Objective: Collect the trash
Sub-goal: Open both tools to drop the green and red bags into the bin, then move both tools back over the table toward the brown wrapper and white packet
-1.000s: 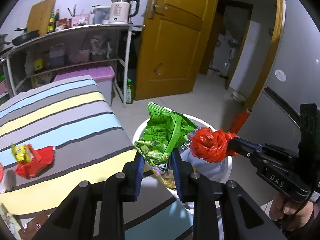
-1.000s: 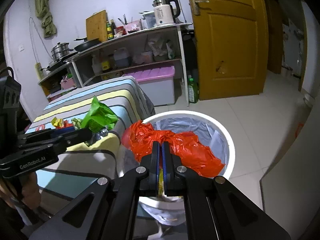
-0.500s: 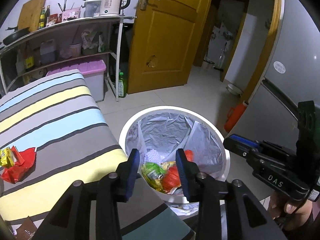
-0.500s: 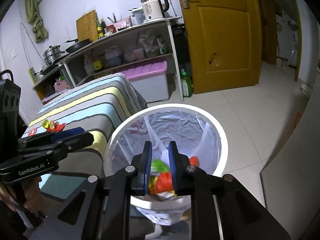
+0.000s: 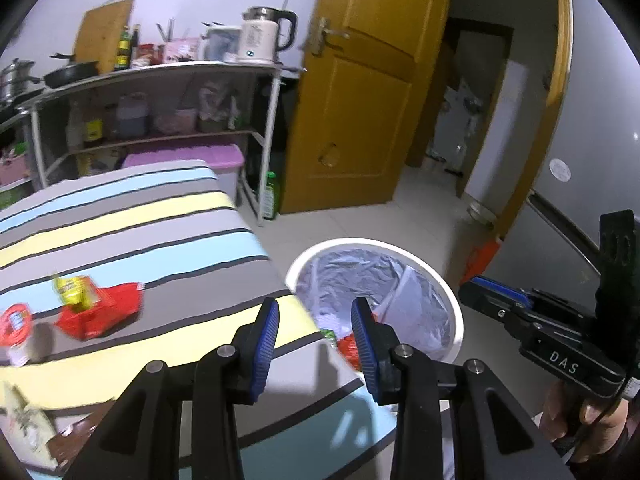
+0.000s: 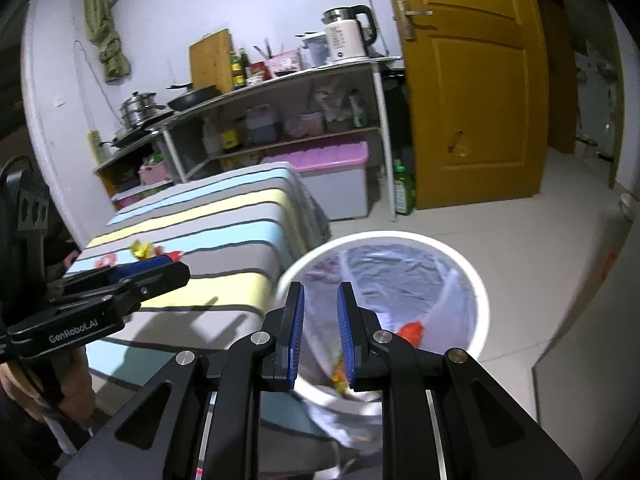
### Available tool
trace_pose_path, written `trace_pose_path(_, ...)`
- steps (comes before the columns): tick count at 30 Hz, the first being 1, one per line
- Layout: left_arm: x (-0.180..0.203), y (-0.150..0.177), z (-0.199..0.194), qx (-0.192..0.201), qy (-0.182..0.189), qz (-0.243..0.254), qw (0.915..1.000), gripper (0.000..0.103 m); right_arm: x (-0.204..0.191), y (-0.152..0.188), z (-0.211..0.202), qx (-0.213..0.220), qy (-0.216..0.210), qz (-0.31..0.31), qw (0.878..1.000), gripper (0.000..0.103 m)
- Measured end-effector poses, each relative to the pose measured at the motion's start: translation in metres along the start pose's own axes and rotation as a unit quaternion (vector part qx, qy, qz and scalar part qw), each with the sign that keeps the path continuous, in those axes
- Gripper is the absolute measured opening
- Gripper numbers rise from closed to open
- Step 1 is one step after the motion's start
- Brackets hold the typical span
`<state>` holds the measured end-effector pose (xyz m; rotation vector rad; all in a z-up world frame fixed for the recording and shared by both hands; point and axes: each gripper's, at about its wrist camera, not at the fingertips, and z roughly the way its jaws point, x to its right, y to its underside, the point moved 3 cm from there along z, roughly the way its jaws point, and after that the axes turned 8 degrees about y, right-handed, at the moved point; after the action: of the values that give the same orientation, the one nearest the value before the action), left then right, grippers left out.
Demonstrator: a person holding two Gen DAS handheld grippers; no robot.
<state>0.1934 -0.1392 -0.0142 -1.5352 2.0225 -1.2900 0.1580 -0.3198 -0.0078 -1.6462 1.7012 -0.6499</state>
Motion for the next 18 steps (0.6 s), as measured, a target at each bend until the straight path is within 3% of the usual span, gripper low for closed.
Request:
trace_pose_path(10, -0.036, 0.016, -0.062, 0.037, -0.052, -0.017, 0.9978, 0.037, -0.057, 0.004, -0.007, -0.005, -0.045, -0.036, 0.998, 0.018)
trace_pose_path(11, -0.041, 0.018, -0.068, 0.038, -0.056, -0.021, 0.9975, 0.037, -0.06, 0.005, -0.007, -0.008, -0.05, -0.038, 0.998, 0.02)
trace_pose_path(13, -0.049, 0.023, -0.076, 0.04, -0.066, -0.028, 0.9967, 0.037, -0.071, 0.006, -0.005, -0.015, -0.06, -0.045, 0.997, 0.043)
trace_pose_path(18, -0.073, 0.038, -0.101, 0.045, -0.091, -0.048, 0.9937, 0.037, -0.095, 0.009, -0.003, -0.021, -0.082, -0.063, 0.994, 0.047)
